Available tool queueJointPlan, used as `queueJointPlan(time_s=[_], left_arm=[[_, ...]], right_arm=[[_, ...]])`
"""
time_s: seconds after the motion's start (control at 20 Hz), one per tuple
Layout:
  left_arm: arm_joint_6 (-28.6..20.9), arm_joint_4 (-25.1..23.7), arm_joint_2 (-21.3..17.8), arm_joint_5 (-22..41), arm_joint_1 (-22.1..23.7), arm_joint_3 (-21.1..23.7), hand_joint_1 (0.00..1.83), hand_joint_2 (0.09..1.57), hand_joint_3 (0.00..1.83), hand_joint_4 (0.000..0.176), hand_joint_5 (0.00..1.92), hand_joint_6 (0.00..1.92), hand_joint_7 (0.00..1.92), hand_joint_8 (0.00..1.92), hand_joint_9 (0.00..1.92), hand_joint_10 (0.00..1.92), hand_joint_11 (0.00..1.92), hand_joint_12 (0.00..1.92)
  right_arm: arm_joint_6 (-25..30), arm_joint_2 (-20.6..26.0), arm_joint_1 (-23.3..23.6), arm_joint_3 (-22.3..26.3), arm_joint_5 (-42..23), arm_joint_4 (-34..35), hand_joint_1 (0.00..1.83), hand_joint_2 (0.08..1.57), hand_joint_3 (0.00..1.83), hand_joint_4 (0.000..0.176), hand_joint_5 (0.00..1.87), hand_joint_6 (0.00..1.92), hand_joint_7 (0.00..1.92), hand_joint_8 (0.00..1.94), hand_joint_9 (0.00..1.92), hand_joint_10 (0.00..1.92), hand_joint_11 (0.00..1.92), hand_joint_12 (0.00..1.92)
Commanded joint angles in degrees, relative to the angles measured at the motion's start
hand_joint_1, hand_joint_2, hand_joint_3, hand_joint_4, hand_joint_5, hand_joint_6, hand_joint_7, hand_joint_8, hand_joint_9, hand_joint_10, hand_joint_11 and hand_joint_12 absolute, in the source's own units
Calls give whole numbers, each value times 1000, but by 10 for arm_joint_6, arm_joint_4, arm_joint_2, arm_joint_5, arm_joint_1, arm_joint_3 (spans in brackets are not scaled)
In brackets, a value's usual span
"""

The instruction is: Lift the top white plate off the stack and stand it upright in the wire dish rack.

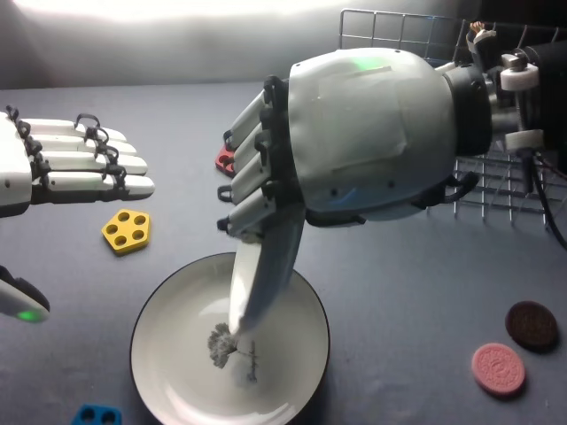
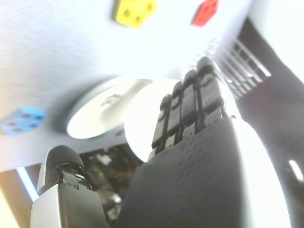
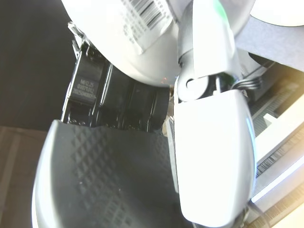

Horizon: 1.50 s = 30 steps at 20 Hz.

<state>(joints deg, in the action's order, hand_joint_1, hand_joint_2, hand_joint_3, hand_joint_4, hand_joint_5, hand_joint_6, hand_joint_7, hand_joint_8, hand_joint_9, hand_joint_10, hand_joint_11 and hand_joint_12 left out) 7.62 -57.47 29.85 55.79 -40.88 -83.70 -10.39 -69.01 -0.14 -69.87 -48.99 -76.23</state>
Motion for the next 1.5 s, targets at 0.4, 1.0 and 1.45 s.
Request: queueJointPlan(time_s=[0.4, 1.0, 1.45], left_arm=[[-2, 34, 0, 31, 11, -2, 307, 988, 3, 0, 0, 0, 3, 0, 4, 0, 11, 66], [-2, 26, 4, 36, 11, -2, 274, 978, 0, 0, 1, 0, 19, 4, 20, 5, 18, 76], [-2, 19, 7, 41, 11, -2, 315, 983, 1, 0, 0, 0, 5, 2, 3, 1, 16, 55]], right_arm=[[17, -8, 43, -43, -99, 19, 1485, 1123, 0, 0, 815, 1124, 911, 846, 963, 935, 822, 1535], [48, -8, 89, -96, -120, -8, 1483, 1126, 0, 0, 814, 1143, 931, 795, 954, 947, 796, 1569], [78, -13, 117, -130, -49, 8, 1480, 1136, 0, 0, 824, 1175, 905, 836, 913, 969, 764, 1591]])
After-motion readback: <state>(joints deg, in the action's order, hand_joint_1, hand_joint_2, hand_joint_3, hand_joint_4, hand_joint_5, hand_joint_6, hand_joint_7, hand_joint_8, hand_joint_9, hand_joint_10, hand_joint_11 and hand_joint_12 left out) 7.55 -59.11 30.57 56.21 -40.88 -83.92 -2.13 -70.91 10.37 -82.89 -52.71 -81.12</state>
